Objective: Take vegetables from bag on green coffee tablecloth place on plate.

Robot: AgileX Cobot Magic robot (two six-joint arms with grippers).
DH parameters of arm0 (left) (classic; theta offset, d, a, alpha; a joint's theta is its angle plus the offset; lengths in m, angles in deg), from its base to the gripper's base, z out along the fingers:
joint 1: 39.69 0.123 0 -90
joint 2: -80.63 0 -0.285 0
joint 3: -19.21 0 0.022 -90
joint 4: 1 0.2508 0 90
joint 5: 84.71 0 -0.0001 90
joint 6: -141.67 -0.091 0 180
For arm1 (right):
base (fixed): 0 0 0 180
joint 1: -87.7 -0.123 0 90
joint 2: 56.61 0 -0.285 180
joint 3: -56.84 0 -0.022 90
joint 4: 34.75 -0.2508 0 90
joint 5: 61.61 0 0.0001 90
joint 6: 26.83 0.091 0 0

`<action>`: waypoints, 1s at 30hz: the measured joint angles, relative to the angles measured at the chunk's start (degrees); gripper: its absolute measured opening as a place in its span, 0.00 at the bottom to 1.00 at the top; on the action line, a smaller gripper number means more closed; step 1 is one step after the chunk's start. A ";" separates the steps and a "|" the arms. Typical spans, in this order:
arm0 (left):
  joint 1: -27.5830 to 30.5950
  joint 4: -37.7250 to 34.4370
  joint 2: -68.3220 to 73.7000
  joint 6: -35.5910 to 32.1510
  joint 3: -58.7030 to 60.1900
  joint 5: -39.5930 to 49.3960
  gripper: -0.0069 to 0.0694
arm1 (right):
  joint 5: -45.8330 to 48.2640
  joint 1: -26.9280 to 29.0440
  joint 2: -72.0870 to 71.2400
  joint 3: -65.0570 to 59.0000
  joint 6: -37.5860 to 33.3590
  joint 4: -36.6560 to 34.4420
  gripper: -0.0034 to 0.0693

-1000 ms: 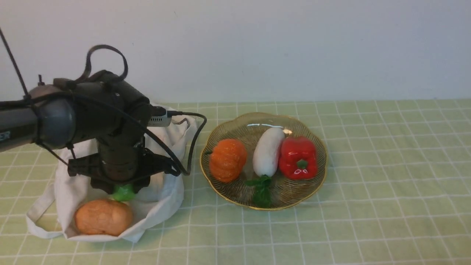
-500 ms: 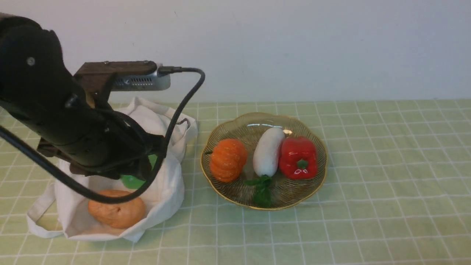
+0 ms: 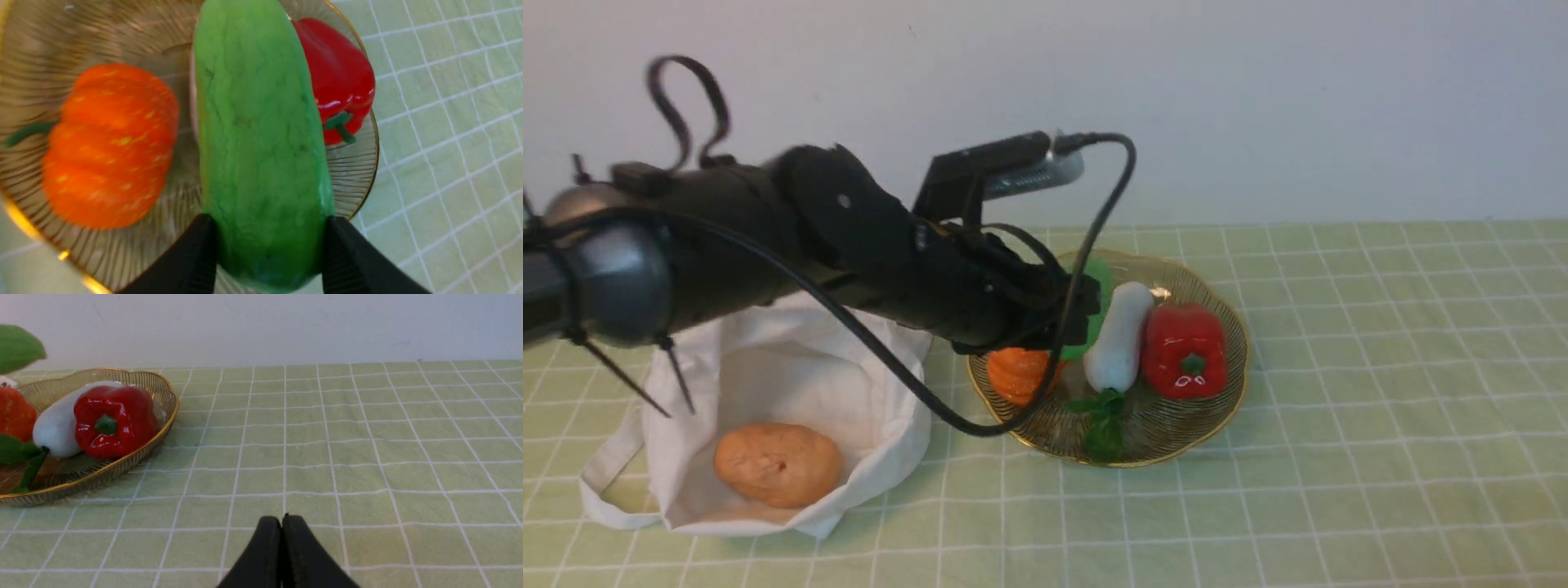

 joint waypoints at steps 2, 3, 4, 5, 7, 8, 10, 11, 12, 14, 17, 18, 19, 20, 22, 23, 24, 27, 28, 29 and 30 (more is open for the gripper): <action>-0.28 -1.50 2.22 -0.71 0.00 -2.24 0.48 | 0.00 0.00 0.00 0.00 0.00 0.00 0.03; -0.28 -2.81 3.44 -0.81 0.00 -3.78 0.48 | 0.00 0.00 0.00 0.00 0.00 0.00 0.03; -0.28 -3.85 4.38 -0.88 0.00 -4.59 0.48 | 0.00 0.00 0.00 0.00 0.00 0.00 0.03; -0.28 -4.68 4.95 -0.96 0.00 -5.39 0.48 | 0.00 0.00 0.00 0.00 0.00 0.00 0.03; -0.28 -5.64 5.47 -1.44 0.00 -5.67 0.49 | 0.00 0.00 0.00 0.00 0.00 0.00 0.03; -0.28 -6.12 5.57 -1.87 0.00 -5.67 0.51 | 0.00 0.00 0.00 0.00 0.00 0.00 0.03; -0.28 -6.53 5.71 -3.05 0.00 -5.60 0.55 | 0.00 0.00 0.00 0.00 0.00 0.00 0.03; -0.28 -6.80 5.71 -4.46 0.00 -5.49 0.61 | 0.00 0.00 0.00 0.00 0.00 0.00 0.03; -0.28 -6.99 5.71 -5.54 0.00 -5.48 0.67 | 0.00 0.00 0.00 0.00 0.00 0.00 0.03; -0.28 -7.18 5.71 -7.08 0.00 -5.25 0.77 | 0.00 0.00 0.00 0.00 0.00 0.00 0.03; -0.28 -7.33 5.59 -8.80 0.00 -4.26 0.93 | 0.00 0.00 0.00 0.00 0.00 0.00 0.03; -0.28 -7.33 5.43 -9.30 0.00 -3.44 0.96 | 0.00 0.00 0.00 0.00 0.00 0.00 0.03; -0.28 -7.33 5.29 -9.61 0.00 -2.68 0.97 | 0.00 0.00 0.00 0.00 0.00 0.00 0.03; -0.28 -7.33 5.17 -9.63 0.00 -2.44 0.98 | 0.00 0.00 0.00 0.00 0.00 0.00 0.03; -0.28 -7.20 3.65 -9.57 -1.45 2.58 0.98 | 0.00 0.00 0.00 0.00 0.00 0.00 0.03; -0.28 -7.15 3.30 -9.57 -1.77 3.30 0.98 | 0.00 0.00 0.00 0.00 0.00 0.00 0.03; -0.28 -6.97 2.77 -9.34 -2.48 4.90 0.98 | 0.00 0.00 0.00 0.00 0.00 0.00 0.03; -0.28 -4.54 -0.71 -7.55 -5.66 11.11 0.90 | 0.00 0.00 0.00 0.00 0.00 0.00 0.03; -0.28 -1.60 -3.32 -5.55 -8.58 15.47 0.79 | 0.00 0.00 0.00 0.00 0.00 0.00 0.03; -0.28 -0.71 -3.63 -4.99 -8.93 16.70 0.77 | 0.00 0.00 0.00 0.00 0.00 0.00 0.03; -0.28 3.31 -6.30 -2.73 -12.36 22.22 0.62 | 0.00 0.00 0.00 0.00 0.00 0.00 0.03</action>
